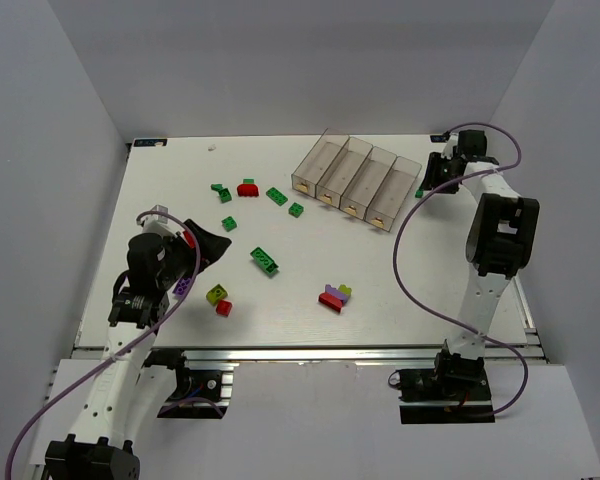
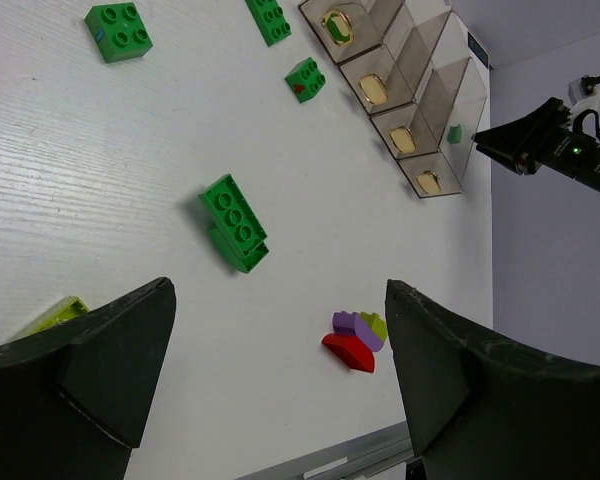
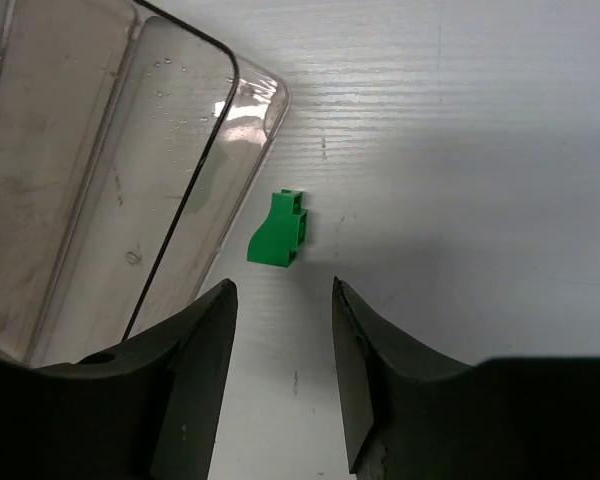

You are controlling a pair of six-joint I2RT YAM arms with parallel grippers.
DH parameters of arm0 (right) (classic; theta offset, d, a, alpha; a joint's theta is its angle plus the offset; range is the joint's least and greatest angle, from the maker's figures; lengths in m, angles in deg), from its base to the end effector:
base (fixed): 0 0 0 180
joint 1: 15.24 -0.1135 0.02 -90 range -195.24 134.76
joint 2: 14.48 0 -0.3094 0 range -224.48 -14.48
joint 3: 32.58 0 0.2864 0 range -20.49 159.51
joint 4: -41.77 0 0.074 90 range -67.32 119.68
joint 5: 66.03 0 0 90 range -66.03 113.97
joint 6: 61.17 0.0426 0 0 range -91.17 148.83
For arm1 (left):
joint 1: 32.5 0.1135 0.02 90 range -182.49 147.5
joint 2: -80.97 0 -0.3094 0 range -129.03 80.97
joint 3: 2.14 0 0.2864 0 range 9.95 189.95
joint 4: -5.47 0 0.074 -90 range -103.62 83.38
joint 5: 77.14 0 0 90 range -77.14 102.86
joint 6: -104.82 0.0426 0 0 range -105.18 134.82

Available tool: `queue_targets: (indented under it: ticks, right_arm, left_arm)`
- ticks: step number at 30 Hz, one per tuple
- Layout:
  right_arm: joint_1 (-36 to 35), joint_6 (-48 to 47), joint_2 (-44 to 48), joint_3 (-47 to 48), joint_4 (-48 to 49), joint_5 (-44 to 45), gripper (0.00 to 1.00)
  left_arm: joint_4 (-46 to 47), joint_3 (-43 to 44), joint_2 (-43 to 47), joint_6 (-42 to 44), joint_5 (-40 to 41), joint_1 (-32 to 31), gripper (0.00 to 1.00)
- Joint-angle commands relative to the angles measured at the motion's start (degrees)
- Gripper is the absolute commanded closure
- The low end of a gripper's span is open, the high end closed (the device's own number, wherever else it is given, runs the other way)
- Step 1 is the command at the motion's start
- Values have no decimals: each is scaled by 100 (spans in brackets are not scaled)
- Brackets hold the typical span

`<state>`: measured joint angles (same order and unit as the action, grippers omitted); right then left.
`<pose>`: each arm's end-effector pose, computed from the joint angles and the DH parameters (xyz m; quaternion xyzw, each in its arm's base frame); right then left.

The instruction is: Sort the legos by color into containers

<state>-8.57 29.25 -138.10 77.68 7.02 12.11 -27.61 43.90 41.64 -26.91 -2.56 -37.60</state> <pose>0.5445 -0.0549 0.2188 0.0206 0.9294 0.0770 0.3603 0.1665 -0.0262 0.2919 -0.1975 0.8216 -0.3122 0.4341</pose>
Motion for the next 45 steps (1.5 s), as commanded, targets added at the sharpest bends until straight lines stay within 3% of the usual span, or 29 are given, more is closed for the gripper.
queue_targets:
  ticks: [1,8,15,27,35,45]
  right_arm:
    - [18,256,-171,448,226,79,52]
    - [-149,318,-427,659,270,96,48]
    - [-272,397,-533,502,253,702,48]
    - [-299,388,-532,185,226,667,50]
    - [-290,318,-576,176,218,790,58]
    - [-264,98,-682,194,297,922,60]
  left_arm:
    - [34,85,-39,-89,65,-26,5]
    - [7,190,-355,34,48,-17,5]
    - [34,243,-479,95,57,-26,5]
    - [69,217,-452,148,-5,-17,5]
    - [-10,314,-374,87,4,-26,6]
    - [-54,261,-242,34,-22,-26,5]
